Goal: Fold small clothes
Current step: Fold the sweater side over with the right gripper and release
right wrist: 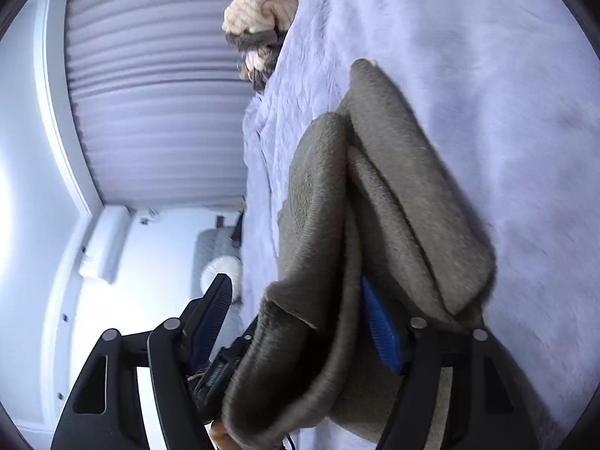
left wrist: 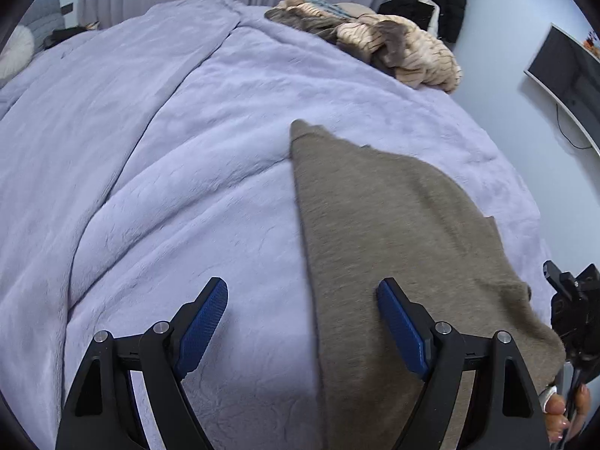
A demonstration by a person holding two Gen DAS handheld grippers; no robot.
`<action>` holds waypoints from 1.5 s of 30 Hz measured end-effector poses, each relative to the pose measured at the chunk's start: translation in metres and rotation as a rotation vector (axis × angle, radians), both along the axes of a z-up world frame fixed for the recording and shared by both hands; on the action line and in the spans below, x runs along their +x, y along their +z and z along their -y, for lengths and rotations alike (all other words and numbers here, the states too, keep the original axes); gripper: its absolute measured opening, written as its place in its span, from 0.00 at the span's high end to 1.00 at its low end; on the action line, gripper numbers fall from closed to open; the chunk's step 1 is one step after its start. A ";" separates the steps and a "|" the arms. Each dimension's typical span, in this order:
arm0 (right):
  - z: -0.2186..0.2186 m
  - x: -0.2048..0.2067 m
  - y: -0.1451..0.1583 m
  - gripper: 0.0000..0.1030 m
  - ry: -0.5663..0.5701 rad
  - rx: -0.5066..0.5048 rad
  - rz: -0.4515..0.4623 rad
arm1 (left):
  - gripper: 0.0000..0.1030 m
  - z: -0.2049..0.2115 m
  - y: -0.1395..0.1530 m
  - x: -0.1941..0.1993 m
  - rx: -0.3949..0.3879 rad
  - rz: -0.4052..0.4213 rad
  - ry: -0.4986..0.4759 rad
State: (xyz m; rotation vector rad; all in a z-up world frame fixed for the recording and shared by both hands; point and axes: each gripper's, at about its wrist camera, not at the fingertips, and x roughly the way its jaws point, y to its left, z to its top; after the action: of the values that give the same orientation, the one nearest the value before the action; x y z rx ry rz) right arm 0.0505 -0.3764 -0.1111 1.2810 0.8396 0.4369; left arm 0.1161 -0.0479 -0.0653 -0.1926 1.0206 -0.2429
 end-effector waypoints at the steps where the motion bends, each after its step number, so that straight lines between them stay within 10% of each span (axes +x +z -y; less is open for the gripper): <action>1: -0.002 0.006 0.002 0.27 0.023 -0.036 -0.011 | 0.19 -0.006 -0.004 0.000 -0.032 -0.008 0.012; 8: -0.027 0.057 0.021 0.29 0.187 -0.250 -0.047 | 0.19 -0.008 -0.008 0.001 -0.017 0.000 -0.006; 9: -0.031 0.065 0.023 0.36 0.210 -0.294 -0.053 | 0.19 -0.007 -0.010 0.002 -0.014 -0.011 -0.007; 10: -0.038 0.071 0.025 0.71 0.235 -0.378 -0.062 | 0.19 -0.007 -0.011 0.002 -0.014 -0.027 -0.001; 11: -0.044 0.077 0.029 0.85 0.249 -0.463 -0.068 | 0.19 -0.008 -0.010 0.003 -0.023 -0.035 0.004; 18: -0.048 0.047 0.092 0.86 0.176 -0.682 0.165 | 0.19 0.018 0.015 -0.005 -0.019 0.048 -0.119; 26: 0.004 0.026 0.019 0.87 0.090 -0.604 -0.035 | 0.03 0.032 -0.019 -0.010 -0.059 -0.049 -0.146; 45: 0.010 0.011 0.072 0.72 0.020 -0.744 -0.007 | 0.03 0.022 0.013 0.022 0.107 0.042 -0.032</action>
State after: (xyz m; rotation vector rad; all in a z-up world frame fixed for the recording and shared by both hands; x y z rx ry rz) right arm 0.0615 -0.3867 -0.0387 0.5850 0.9039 0.1061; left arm 0.1382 -0.0695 -0.0528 -0.0737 0.9926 -0.2195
